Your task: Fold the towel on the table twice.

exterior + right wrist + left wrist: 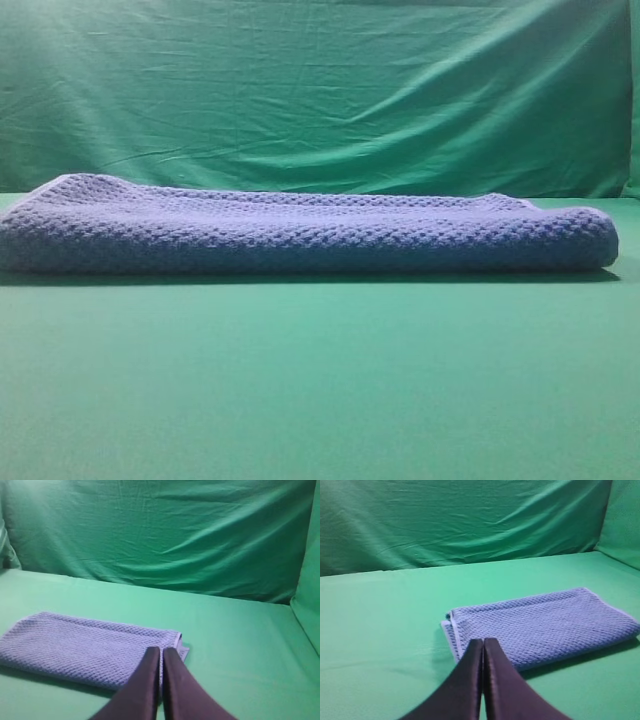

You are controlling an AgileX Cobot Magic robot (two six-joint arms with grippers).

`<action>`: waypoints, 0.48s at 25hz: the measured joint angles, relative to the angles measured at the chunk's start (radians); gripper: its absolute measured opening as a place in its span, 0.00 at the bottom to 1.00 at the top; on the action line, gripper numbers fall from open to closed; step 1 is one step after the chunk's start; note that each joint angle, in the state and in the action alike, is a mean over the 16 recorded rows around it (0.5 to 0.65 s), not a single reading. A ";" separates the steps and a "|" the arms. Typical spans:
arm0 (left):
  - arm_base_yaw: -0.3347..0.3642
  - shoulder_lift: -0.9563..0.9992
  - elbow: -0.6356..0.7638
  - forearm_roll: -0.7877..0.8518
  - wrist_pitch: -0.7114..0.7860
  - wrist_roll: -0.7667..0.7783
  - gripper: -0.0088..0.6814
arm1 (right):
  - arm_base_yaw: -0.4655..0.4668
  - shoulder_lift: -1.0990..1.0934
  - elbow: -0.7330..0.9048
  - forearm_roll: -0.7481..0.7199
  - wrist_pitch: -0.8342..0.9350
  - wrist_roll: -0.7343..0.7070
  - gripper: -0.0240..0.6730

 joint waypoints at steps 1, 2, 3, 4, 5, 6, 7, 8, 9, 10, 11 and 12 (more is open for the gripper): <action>0.000 0.000 0.018 0.013 -0.022 0.000 0.01 | 0.000 0.000 0.027 -0.003 -0.028 -0.002 0.03; 0.000 0.000 0.036 0.025 -0.045 0.000 0.01 | 0.000 0.000 0.055 -0.006 -0.058 -0.003 0.03; 0.000 0.000 0.057 0.036 -0.067 0.000 0.01 | 0.000 0.000 0.084 -0.009 -0.087 -0.004 0.03; 0.000 0.000 0.078 0.046 -0.089 0.000 0.01 | 0.000 0.000 0.113 -0.011 -0.116 -0.005 0.03; 0.000 0.000 0.100 0.054 -0.111 0.000 0.01 | 0.000 0.000 0.142 -0.013 -0.144 -0.005 0.03; 0.000 0.001 0.122 0.060 -0.132 0.000 0.01 | 0.000 0.000 0.171 -0.014 -0.171 -0.006 0.03; 0.000 0.001 0.145 0.065 -0.153 0.000 0.01 | 0.000 0.000 0.198 -0.014 -0.196 -0.006 0.03; 0.000 0.001 0.167 0.068 -0.173 0.000 0.01 | 0.000 0.000 0.224 -0.014 -0.220 -0.006 0.03; 0.000 0.001 0.188 0.070 -0.190 0.000 0.01 | 0.000 0.000 0.248 -0.014 -0.240 -0.007 0.03; 0.000 0.002 0.207 0.071 -0.206 0.000 0.01 | 0.000 0.000 0.269 -0.015 -0.258 -0.007 0.03; 0.000 0.002 0.225 0.071 -0.219 0.000 0.01 | 0.000 0.000 0.289 -0.015 -0.272 -0.007 0.03; 0.000 0.002 0.241 0.071 -0.230 0.000 0.01 | 0.000 0.000 0.306 -0.015 -0.282 -0.007 0.03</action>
